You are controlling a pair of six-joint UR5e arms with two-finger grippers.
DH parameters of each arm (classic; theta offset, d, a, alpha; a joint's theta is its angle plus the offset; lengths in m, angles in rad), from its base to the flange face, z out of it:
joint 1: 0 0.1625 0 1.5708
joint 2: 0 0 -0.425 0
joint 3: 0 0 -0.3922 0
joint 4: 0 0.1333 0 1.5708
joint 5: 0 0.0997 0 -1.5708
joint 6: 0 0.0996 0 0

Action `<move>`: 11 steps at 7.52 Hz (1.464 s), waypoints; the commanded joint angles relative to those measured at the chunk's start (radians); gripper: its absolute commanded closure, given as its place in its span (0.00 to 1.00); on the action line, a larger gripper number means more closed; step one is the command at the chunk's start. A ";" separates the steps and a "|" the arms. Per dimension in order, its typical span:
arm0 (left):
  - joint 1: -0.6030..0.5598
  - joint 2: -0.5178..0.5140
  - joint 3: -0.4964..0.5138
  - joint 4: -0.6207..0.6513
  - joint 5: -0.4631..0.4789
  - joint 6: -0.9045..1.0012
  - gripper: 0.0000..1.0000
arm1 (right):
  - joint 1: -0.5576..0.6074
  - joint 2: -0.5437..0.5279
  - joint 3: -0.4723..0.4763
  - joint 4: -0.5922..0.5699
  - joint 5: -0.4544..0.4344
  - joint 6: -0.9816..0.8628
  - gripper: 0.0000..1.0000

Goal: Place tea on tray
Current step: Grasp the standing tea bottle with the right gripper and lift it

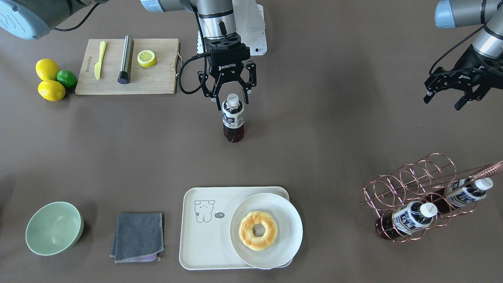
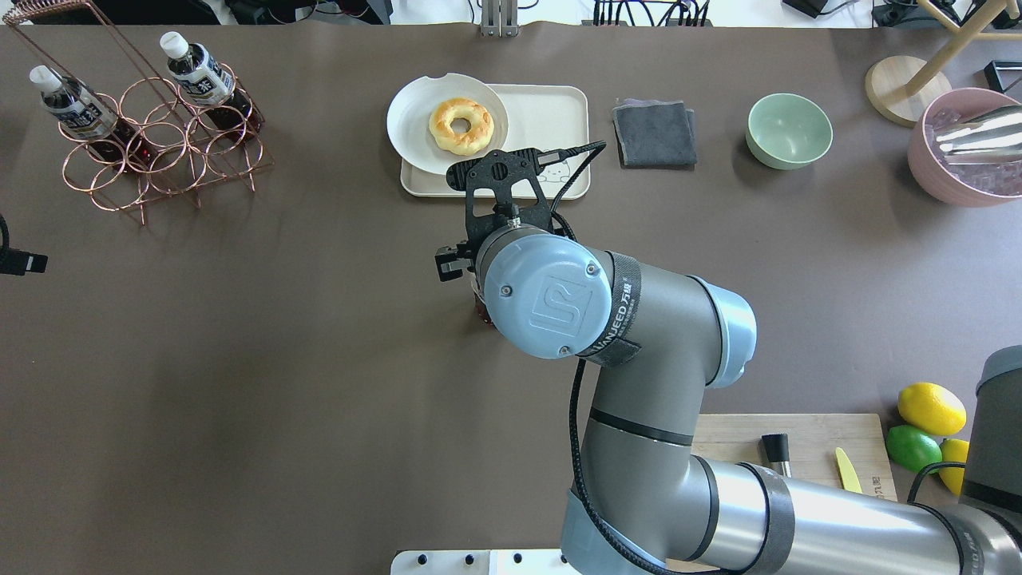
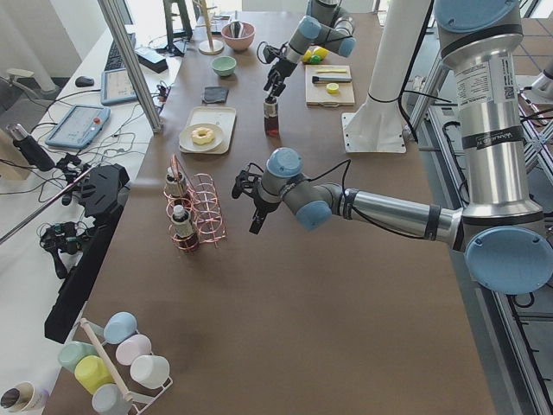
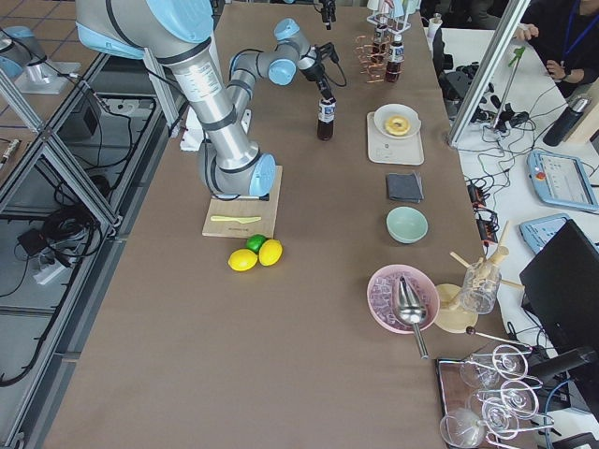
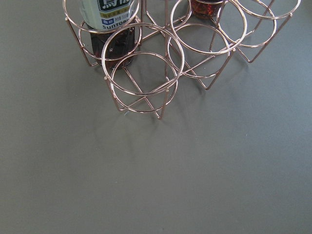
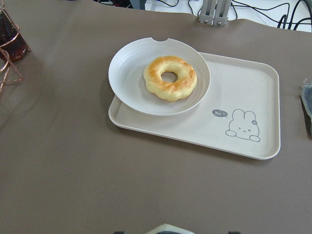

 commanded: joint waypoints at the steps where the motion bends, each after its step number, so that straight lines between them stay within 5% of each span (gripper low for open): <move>1: 0.000 -0.001 0.000 0.000 0.000 0.000 0.01 | 0.000 -0.006 0.000 0.000 -0.001 0.000 0.25; 6: 0.000 -0.003 0.002 0.000 0.000 0.000 0.01 | -0.006 -0.006 0.002 0.000 -0.001 0.003 0.34; 7: 0.000 -0.003 0.002 0.000 0.000 0.000 0.01 | -0.008 -0.006 0.002 0.000 -0.002 0.003 0.58; 8: 0.000 -0.004 0.002 0.000 0.000 0.000 0.01 | -0.008 -0.004 0.002 0.000 -0.002 0.001 1.00; 11: 0.000 -0.007 0.002 0.002 -0.002 0.000 0.01 | 0.053 0.020 0.006 -0.008 0.007 -0.017 1.00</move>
